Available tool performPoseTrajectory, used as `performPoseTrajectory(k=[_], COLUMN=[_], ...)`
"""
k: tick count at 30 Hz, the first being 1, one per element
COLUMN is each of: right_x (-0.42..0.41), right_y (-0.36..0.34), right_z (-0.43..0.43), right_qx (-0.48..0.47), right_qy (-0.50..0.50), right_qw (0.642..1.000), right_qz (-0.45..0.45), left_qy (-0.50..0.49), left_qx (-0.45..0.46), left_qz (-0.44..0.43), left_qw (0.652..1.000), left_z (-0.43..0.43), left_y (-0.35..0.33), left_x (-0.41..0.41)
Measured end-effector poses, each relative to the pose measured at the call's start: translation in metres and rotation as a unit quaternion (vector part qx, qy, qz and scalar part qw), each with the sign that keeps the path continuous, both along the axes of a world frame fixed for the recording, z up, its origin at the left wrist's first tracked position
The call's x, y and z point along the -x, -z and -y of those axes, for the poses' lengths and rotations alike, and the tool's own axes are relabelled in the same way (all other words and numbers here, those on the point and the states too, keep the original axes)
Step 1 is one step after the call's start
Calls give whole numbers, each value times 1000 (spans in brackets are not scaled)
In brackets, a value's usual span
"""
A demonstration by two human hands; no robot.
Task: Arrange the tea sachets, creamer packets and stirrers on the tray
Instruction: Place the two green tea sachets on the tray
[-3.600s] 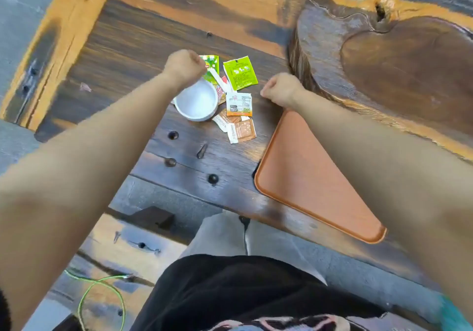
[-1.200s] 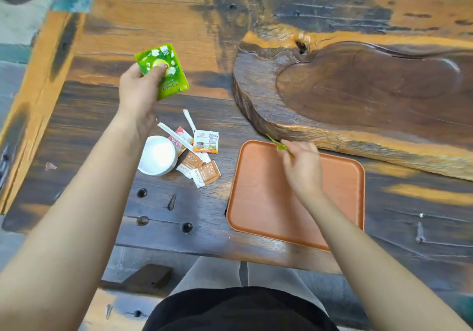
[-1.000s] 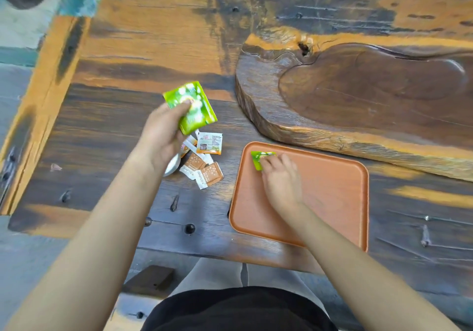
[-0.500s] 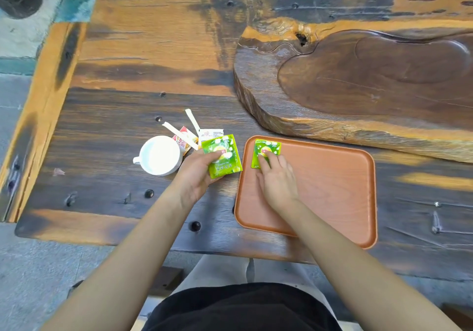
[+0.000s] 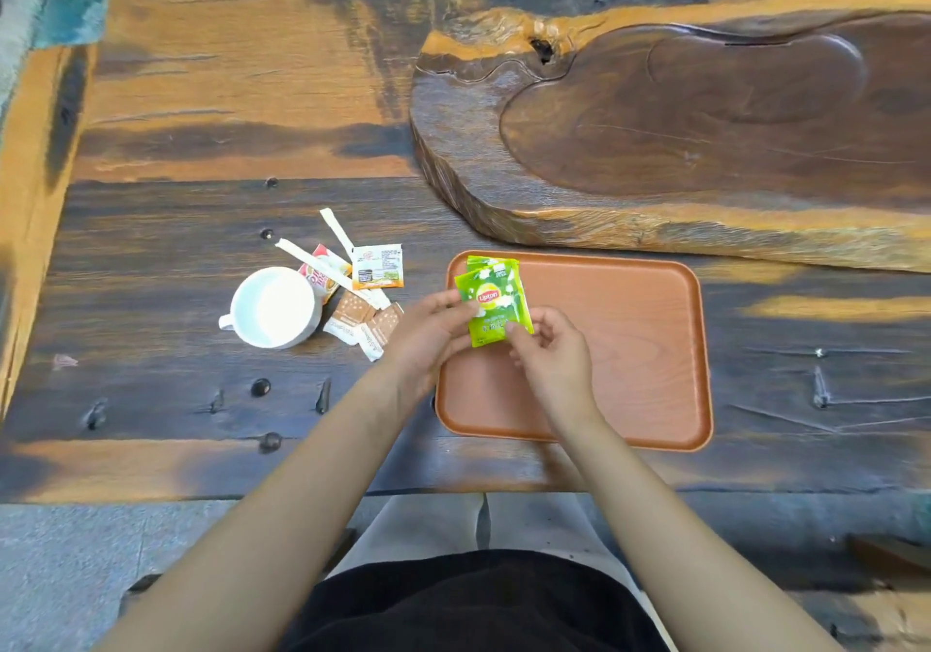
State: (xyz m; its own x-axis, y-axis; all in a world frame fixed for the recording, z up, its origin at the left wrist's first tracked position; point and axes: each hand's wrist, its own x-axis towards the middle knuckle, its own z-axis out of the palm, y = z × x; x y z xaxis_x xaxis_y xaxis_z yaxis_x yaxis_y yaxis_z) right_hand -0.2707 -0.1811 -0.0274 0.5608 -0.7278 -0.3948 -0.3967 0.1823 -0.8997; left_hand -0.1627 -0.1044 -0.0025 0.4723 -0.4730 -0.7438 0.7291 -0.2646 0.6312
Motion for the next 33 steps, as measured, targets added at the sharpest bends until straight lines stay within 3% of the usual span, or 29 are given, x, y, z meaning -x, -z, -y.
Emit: performPoseTrajectory(k=[4, 6, 9, 12, 16, 18, 21, 23, 27, 30, 33], right_x=[8, 10, 8, -1, -16, -18, -14, -11, -10, -10, -6], right_y=[12, 21, 31, 35, 36, 33, 25, 20, 28, 41, 49], right_z=[9, 17, 33, 43, 44, 45, 46, 46, 42, 45, 51], right_qx=[22, -14, -67, -77, -51, 13, 109, 191, 372, 381, 375], right_qy=[56, 93, 151, 163, 157, 94, -31, -72, -198, -283, -288], right_qw=[997, 994, 983, 979, 978, 977, 938, 912, 867, 853, 854], right_qz=[-43, -62, -82, -93, -125, -189, -327, -356, -267, -218, -218], left_qy=[28, 65, 201, 288, 336, 356, 357, 352, 352, 349, 346], left_qx=[-37, -97, -203, -181, -167, -177, -181, -181, -183, -184, -190], left_qz=[17, 131, 397, 528, 554, 554, 561, 567, 567, 568, 569], left_qw=[999, 984, 872, 778, 743, 731, 725, 722, 722, 722, 722], left_z=[3, 3, 3, 7, 21, 25, 25, 25, 26, 26, 26], left_y=[11, 22, 37, 48, 63, 68, 71, 70, 71, 70, 69], left_x=[15, 18, 17, 15, 7, 6, 6, 5, 5, 6, 7])
